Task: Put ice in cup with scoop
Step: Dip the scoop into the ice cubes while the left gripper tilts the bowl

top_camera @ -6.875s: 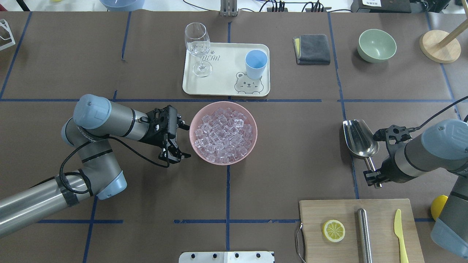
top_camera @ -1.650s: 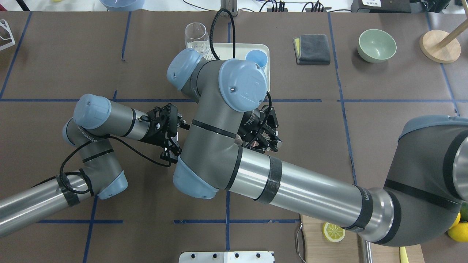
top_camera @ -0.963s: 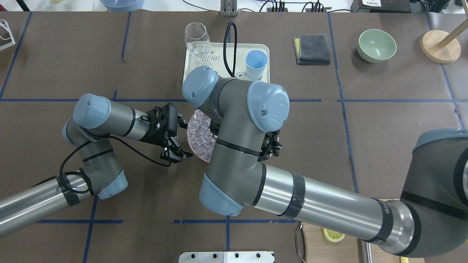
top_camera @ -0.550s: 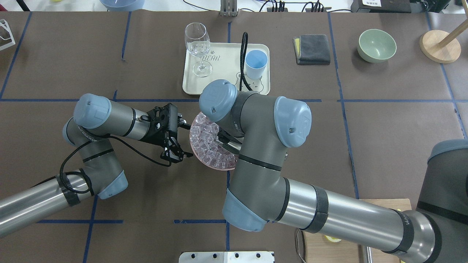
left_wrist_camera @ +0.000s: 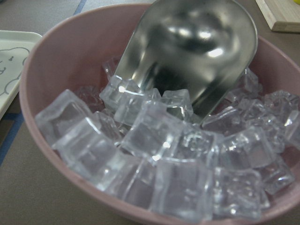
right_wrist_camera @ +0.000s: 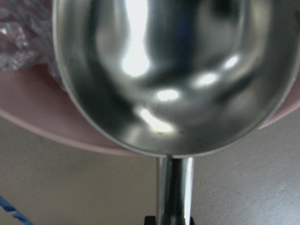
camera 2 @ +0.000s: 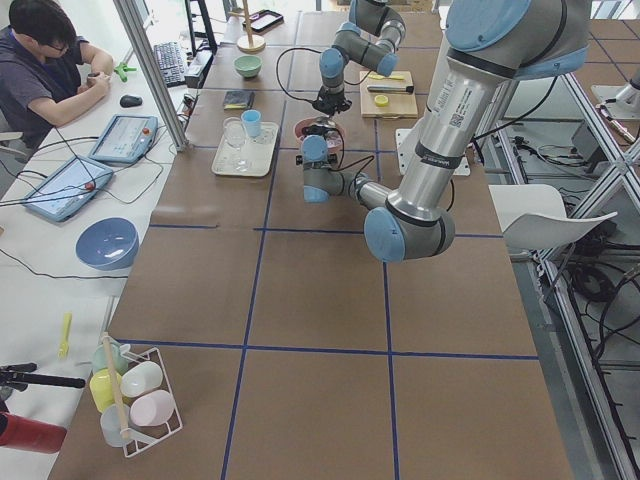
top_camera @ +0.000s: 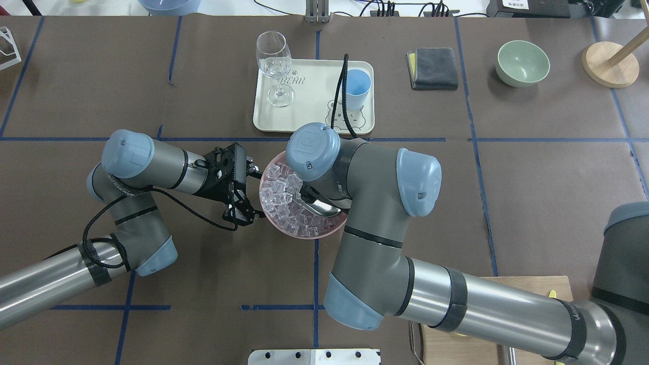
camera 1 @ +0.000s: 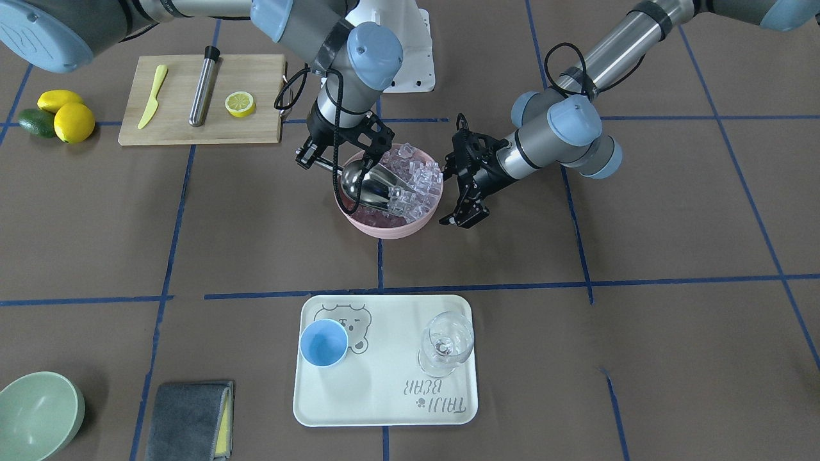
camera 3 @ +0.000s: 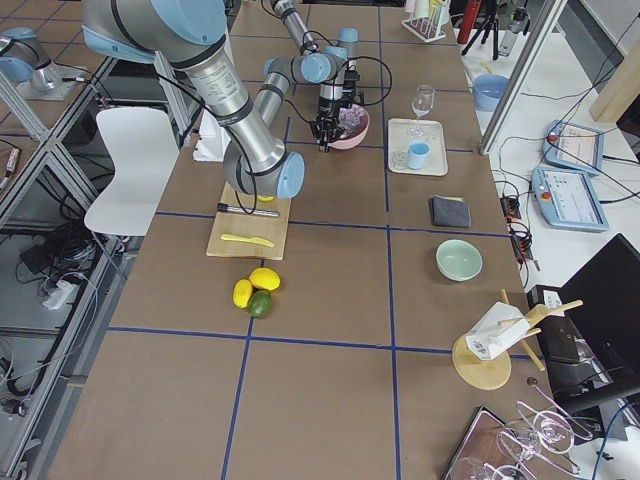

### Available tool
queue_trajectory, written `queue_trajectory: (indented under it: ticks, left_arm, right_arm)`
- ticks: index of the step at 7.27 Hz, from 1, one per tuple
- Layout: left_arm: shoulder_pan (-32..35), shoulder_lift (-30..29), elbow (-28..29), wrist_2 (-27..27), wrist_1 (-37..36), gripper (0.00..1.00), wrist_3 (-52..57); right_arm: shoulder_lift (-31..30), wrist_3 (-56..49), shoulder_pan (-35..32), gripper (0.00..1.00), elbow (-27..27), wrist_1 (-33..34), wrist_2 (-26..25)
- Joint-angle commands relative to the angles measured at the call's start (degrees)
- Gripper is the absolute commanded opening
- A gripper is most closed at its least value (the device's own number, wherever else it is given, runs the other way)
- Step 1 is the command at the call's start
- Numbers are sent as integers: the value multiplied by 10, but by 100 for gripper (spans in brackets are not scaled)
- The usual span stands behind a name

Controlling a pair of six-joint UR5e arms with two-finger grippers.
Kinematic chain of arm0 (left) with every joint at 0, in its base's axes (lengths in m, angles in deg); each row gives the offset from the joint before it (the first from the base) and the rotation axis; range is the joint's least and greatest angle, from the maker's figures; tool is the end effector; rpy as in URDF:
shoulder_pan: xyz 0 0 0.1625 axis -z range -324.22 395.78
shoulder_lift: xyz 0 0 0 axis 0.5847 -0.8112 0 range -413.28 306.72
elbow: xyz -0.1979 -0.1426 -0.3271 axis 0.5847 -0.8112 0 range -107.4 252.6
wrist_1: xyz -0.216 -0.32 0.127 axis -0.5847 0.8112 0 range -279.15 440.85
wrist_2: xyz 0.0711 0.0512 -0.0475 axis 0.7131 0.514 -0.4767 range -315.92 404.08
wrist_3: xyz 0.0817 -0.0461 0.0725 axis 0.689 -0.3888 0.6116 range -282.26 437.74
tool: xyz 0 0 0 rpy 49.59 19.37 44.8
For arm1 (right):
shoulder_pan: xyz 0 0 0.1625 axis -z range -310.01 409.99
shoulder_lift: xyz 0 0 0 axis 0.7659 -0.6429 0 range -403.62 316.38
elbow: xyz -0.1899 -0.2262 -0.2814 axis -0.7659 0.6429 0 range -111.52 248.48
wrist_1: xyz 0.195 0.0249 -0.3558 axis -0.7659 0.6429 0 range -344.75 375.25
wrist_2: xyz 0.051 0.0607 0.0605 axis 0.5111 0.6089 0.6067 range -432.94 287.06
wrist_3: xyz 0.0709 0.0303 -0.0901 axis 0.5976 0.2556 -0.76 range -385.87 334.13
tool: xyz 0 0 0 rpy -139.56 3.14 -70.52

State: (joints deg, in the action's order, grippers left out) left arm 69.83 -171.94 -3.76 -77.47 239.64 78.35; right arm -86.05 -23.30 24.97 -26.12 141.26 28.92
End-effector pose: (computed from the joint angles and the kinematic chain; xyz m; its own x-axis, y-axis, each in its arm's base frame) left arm 0.5216 -0.4385 0.3329 0.0449 0.9979 -0.0457 -0.0898 0.0496 0.9947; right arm -0.5562 -0.3799 0.2182 0.4006 -0.8919 0.2096 0.8533 0.4465 0.2692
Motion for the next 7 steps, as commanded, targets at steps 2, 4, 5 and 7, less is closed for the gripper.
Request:
queue_trajectory:
  ticks: [2, 4, 5, 7]
  left_arm:
    - [1, 0, 1, 1, -1, 100, 0]
    - [0, 0, 1, 1, -1, 100, 0]
    - [1, 0, 1, 0, -1, 100, 0]
    - [1, -1, 1, 1, -1, 100, 0]
  right_arm:
    - [-29, 3, 1, 0, -34, -38, 1]
    - [-31, 4, -2, 0, -50, -39, 2]
    - [-31, 5, -6, 0, -65, -40, 4]
    - [-38, 4, -17, 0, -83, -52, 10]
